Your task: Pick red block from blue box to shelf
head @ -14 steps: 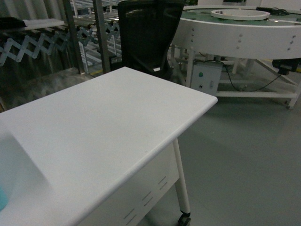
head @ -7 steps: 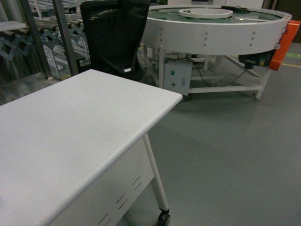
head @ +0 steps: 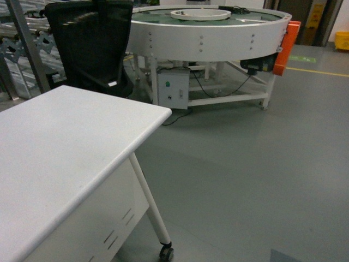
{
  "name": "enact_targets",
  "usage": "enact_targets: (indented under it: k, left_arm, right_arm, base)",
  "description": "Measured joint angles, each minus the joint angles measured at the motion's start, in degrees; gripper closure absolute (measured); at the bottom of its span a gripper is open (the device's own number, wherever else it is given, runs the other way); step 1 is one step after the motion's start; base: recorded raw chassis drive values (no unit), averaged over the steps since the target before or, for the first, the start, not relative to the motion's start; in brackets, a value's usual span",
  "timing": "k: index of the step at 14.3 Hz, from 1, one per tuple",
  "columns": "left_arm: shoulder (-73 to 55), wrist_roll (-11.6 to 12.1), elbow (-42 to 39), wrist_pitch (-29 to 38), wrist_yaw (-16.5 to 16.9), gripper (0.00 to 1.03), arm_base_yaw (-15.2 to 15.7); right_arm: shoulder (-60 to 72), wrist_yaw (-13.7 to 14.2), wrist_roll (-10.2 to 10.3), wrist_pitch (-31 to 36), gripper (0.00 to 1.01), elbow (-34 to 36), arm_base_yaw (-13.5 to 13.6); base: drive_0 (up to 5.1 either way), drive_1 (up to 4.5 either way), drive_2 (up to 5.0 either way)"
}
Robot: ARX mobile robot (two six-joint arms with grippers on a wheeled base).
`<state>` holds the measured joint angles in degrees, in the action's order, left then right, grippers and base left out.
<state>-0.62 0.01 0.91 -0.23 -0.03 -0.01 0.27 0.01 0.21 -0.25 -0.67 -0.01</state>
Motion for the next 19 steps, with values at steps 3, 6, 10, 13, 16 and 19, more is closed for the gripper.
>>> enact_targets:
  k: [3,6,10,13,16,19]
  left_arm:
    - [0.0,0.0,0.0,0.0,0.0,0.05,0.0]
    - [0.0,0.0,0.0,0.0,0.0,0.05,0.0]
    - [0.0,0.0,0.0,0.0,0.0,0.05,0.0]
    - [0.0,0.0,0.0,0.0,0.0,0.05,0.0]
    - [0.0,0.0,0.0,0.0,0.0,0.05,0.0]
    - [0.0,0.0,0.0,0.0,0.0,0.05,0.0]
  right_arm:
    - [0.0,0.0,0.0,0.0,0.79,0.0,0.0]
    - [0.0,0.0,0.0,0.0,0.79,0.0,0.0]
    - [0.0,0.0,0.0,0.0,0.79,0.0,0.0]
    - [0.0,0.0,0.0,0.0,0.79,0.0,0.0]
    - [0.0,0.0,0.0,0.0,0.79,0.0,0.0]
    - [0.0,0.0,0.0,0.0,0.79,0.0,0.0]
  base:
    - [-1.4,-1.42,-1.4]
    - [-1.5,-1.48,-1.5]
    - [-1.5,-1.45,-1.5]
    - [-1.5,-1.54,-1.5]
    - [-1.4,-1.42,-1.4]
    - [-1.4,-1.43,-1.4]
